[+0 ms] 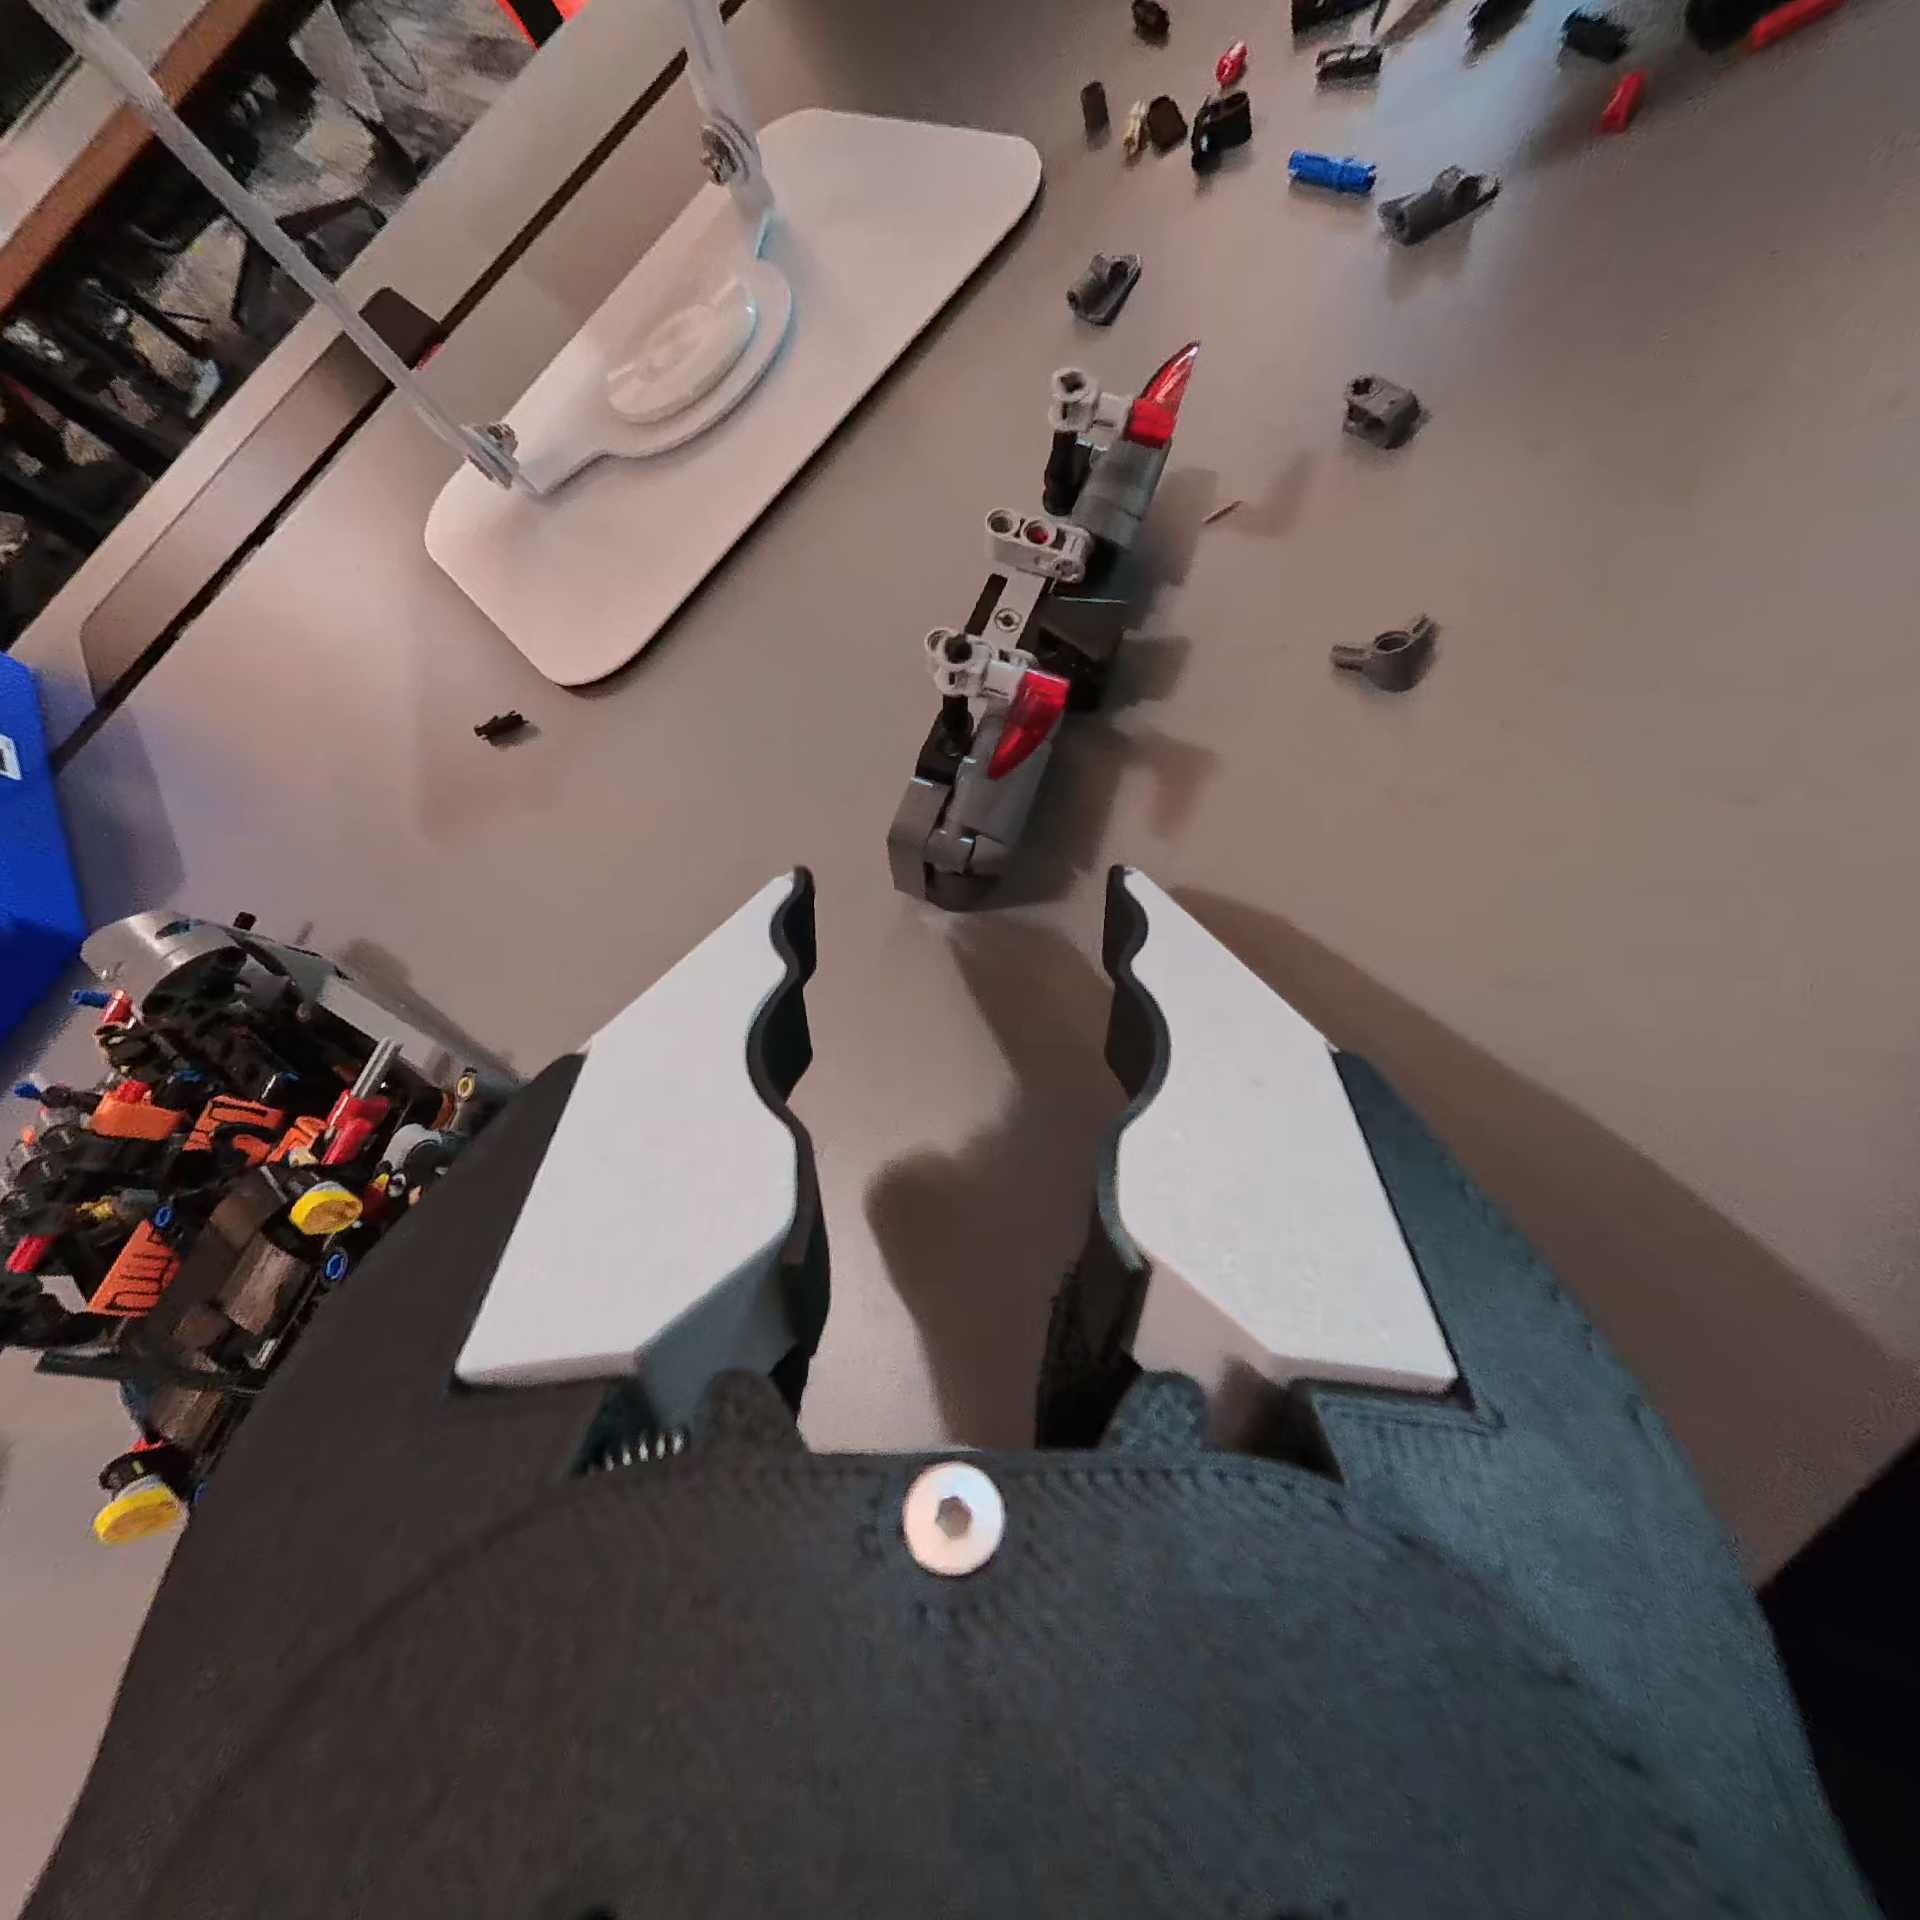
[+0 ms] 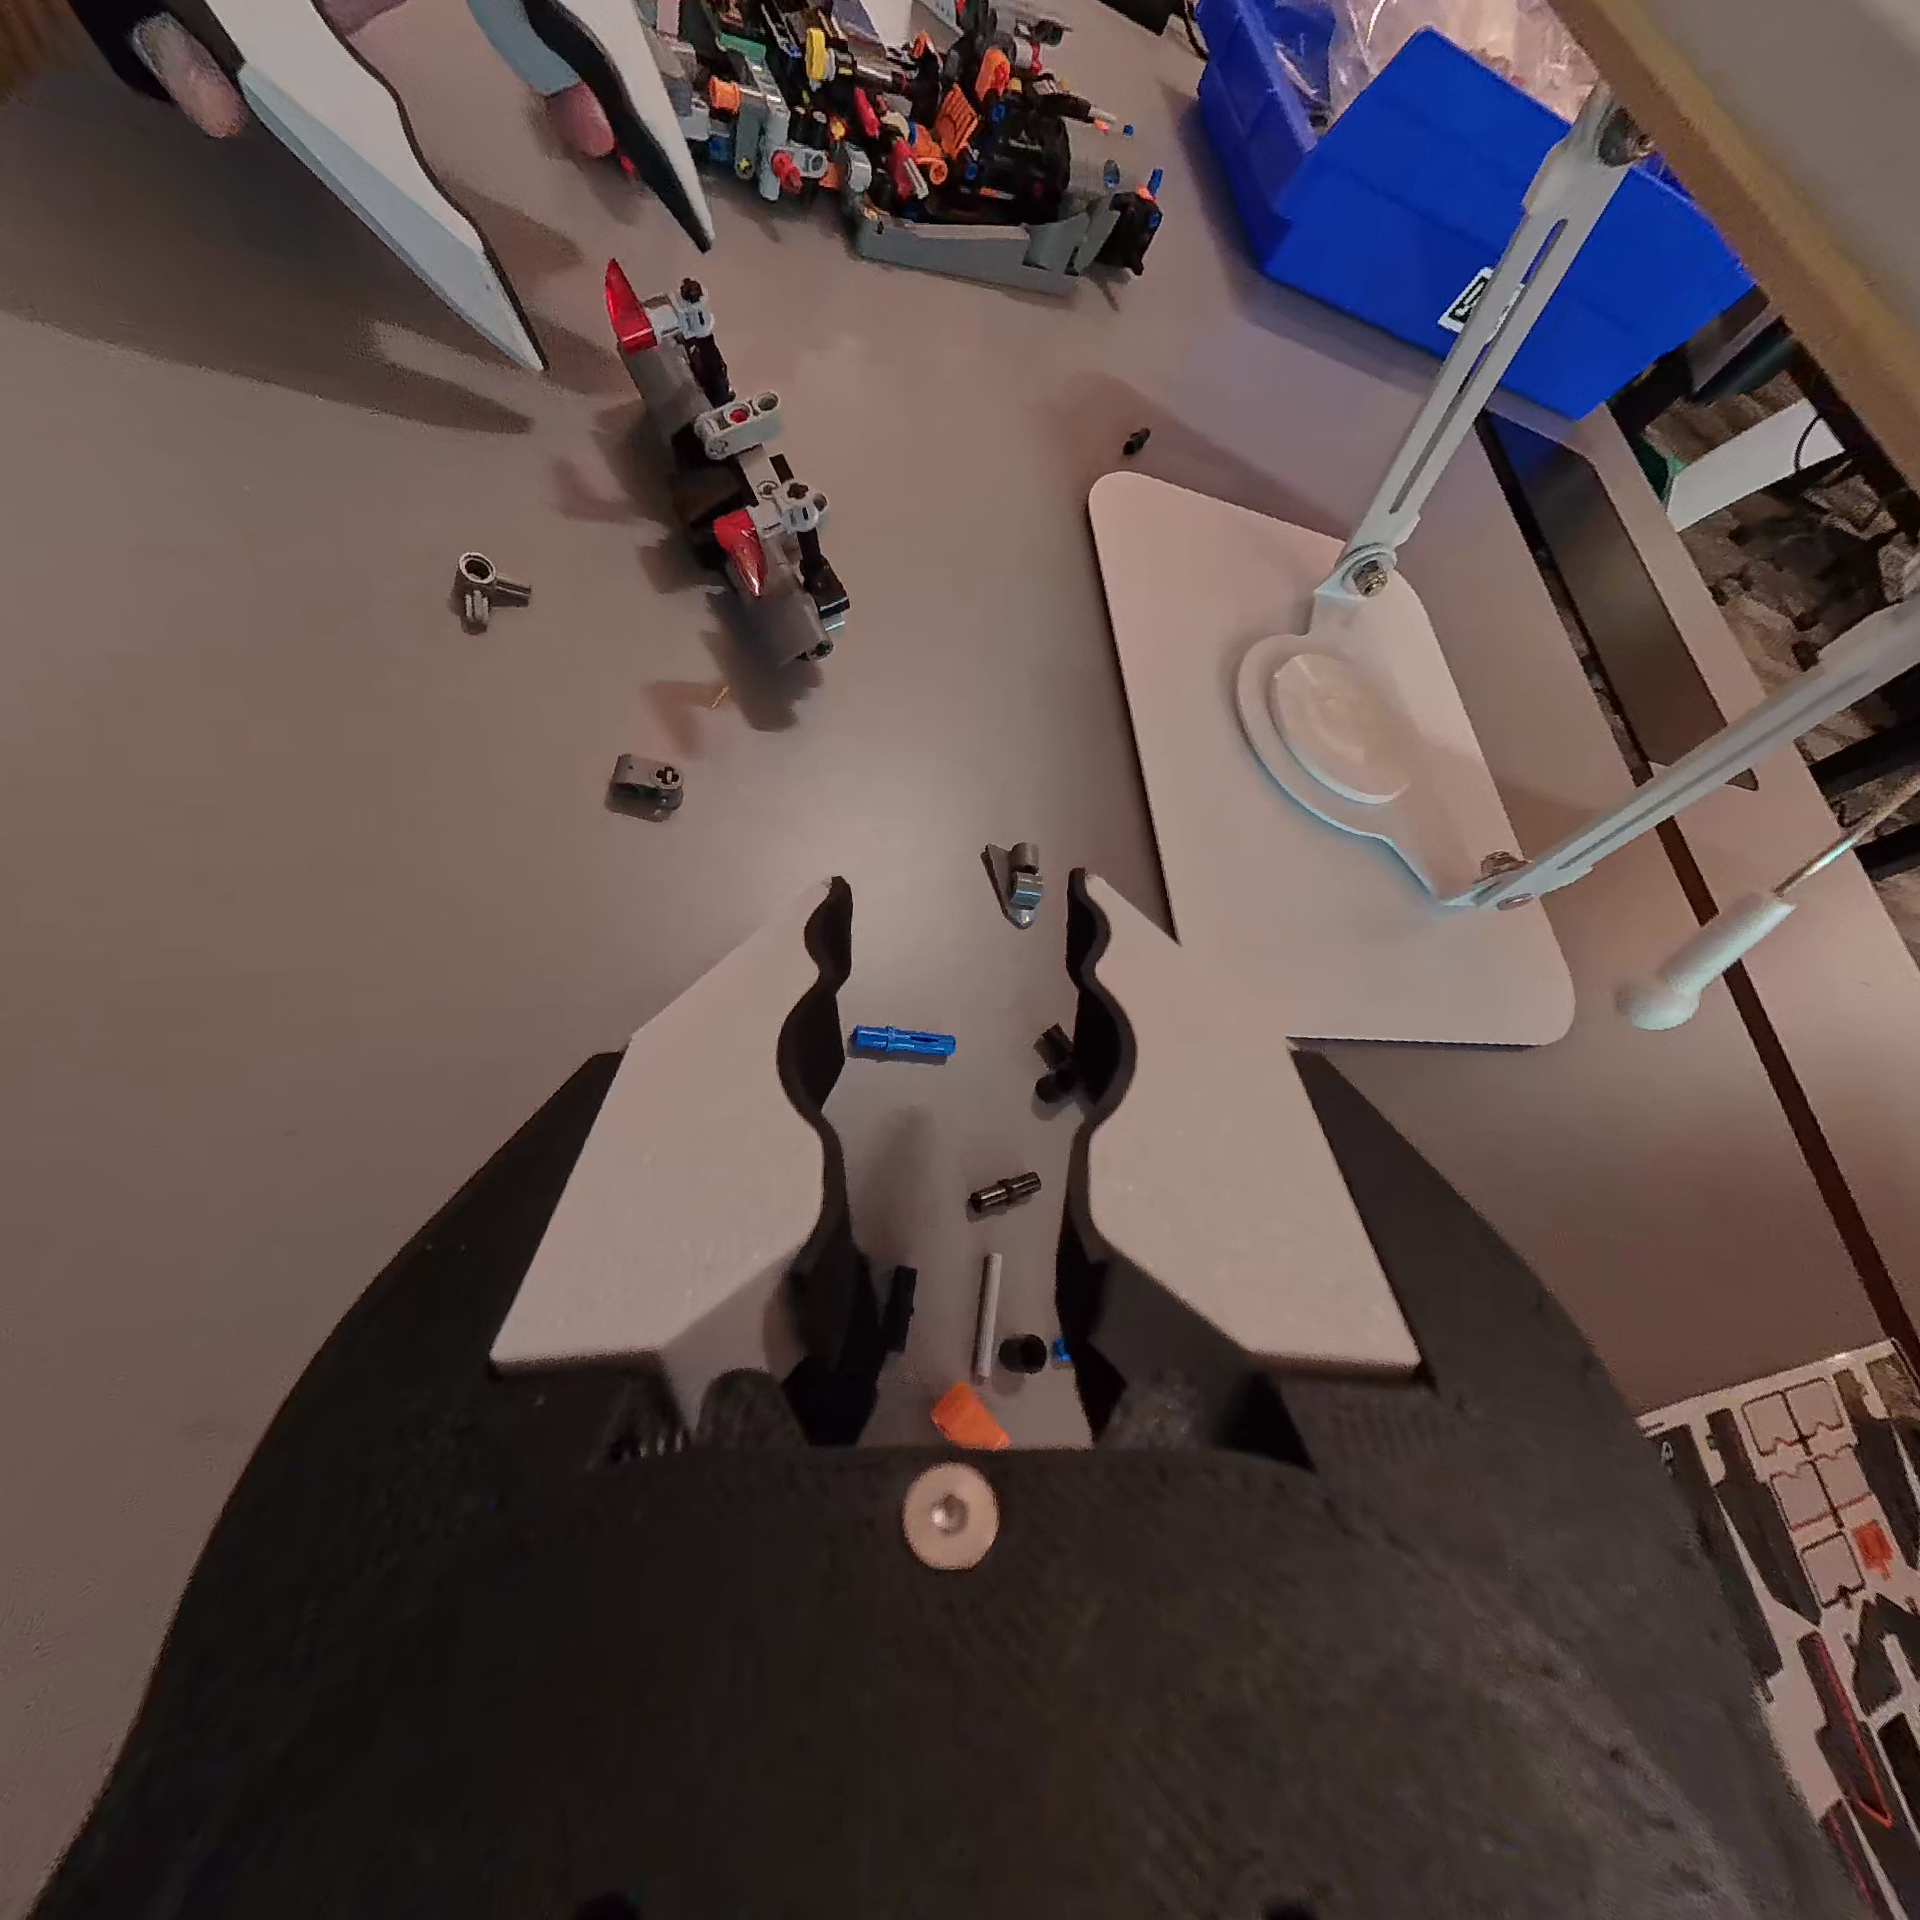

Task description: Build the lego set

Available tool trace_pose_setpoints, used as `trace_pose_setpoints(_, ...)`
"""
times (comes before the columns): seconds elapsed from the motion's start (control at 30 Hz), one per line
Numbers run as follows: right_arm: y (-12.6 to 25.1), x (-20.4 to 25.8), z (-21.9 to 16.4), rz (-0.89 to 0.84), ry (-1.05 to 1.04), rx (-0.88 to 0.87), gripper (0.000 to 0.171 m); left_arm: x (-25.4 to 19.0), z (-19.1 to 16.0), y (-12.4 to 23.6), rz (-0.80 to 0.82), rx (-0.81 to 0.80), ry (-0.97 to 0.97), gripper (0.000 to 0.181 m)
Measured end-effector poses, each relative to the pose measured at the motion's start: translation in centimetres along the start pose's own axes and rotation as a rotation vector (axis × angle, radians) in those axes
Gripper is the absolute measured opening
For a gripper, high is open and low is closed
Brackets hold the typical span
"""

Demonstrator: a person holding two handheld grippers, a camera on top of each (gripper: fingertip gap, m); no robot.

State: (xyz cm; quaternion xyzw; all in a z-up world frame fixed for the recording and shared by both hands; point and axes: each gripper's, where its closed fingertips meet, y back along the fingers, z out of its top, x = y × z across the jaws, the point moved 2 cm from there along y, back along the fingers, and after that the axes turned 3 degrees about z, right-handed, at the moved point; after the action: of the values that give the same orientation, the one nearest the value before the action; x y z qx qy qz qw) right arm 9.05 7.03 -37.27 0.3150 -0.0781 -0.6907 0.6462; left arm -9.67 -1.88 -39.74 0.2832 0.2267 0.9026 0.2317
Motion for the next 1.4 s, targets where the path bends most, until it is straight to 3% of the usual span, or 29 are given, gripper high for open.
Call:
trace_pose_setpoints(0.37, 3.1, -2.5, 0.1, 0.003, -0.105, -0.096, 0.033, 0.7, -0.2, -0.7, 0.016, 0.005, 0.006, 0.052)
trace_pose_setpoints(0.8, 1.6, -1.4, -0.4, 0.008, -0.052, -0.038, 0.035, 1.0, 0.0, -1.0, 0.043, 0.002, -0.003, 0.053)
trace_pose_setpoints(0.93, 1.9, -1.2, 0.4, 0.005, -0.048, -0.082, 0.039, 2.7, 1.7, 0.7, 0.126, -0.067, 0.002, 0.052)
trace_pose_setpoints(1.17, 2.5, -1.7, 0.9, -0.021, -0.063, -0.152, 0.039, 4.4, 8.2, 4.0, 0.184, -0.228, -0.065, 0.047)
trace_pose_setpoints(1.4, 4.8, -2.6, 2.3, -0.037, -0.107, -0.312, 0.026, 3.6, 7.2, 2.8, 0.187, -0.224, -0.081, 0.042)
